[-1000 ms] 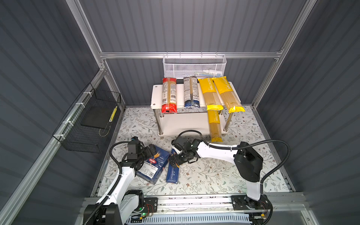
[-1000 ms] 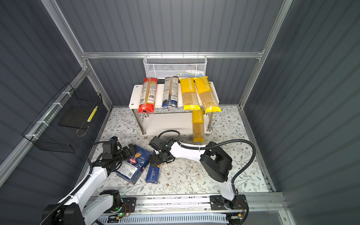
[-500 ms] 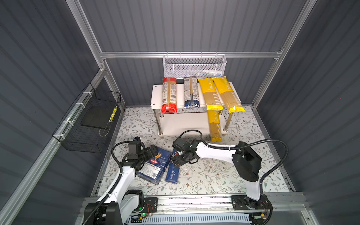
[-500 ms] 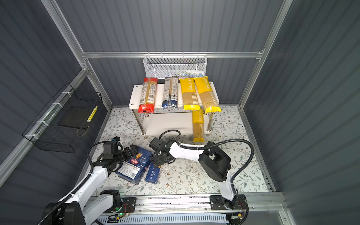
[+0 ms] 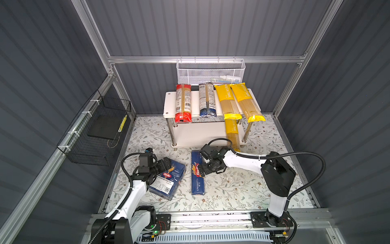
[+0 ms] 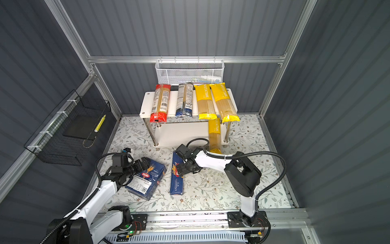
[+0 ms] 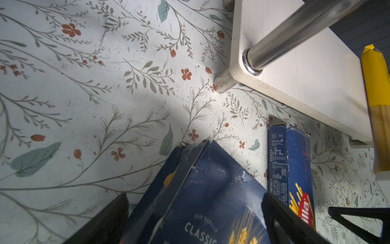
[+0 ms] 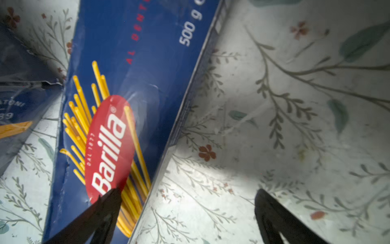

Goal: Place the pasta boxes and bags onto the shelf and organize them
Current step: 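Close the right gripper around the Barilla spaghetti box's end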

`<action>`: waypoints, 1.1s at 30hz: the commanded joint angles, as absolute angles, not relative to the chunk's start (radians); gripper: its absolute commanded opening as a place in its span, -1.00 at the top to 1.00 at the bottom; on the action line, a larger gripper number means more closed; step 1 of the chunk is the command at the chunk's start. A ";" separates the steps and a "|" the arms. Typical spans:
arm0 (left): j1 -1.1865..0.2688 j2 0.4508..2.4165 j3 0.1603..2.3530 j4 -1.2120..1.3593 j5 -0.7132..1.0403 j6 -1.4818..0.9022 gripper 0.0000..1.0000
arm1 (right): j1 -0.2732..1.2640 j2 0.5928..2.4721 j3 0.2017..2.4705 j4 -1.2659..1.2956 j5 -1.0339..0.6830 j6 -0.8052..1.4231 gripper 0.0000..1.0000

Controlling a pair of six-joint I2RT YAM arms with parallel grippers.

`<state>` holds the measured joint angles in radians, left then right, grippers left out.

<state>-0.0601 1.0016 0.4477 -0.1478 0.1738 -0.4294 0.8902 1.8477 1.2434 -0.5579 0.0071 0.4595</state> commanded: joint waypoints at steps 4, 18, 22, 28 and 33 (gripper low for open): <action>-0.066 0.971 0.432 -0.136 0.182 -0.407 -0.99 | 0.925 1.769 1.237 -0.532 -0.062 0.488 -0.98; -0.066 0.910 0.344 -0.047 0.167 -0.431 -0.99 | 1.019 1.934 1.370 -0.671 -0.017 0.530 -0.98; -0.066 0.910 0.334 -0.037 0.171 -0.433 -0.99 | 1.029 1.946 1.389 -0.674 -0.024 0.538 -0.98; -0.066 0.948 0.347 -0.027 0.195 -0.428 -0.99 | 1.034 2.009 1.427 -0.762 0.016 0.539 -0.98; -0.067 0.955 0.347 -0.022 0.207 -0.425 -0.99 | 1.035 1.987 1.388 -0.741 -0.001 0.554 -0.98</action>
<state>-0.0597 0.9432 0.3519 -0.0010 0.1665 -0.4259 1.0286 1.9820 1.4139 -0.6914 -0.0101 0.5407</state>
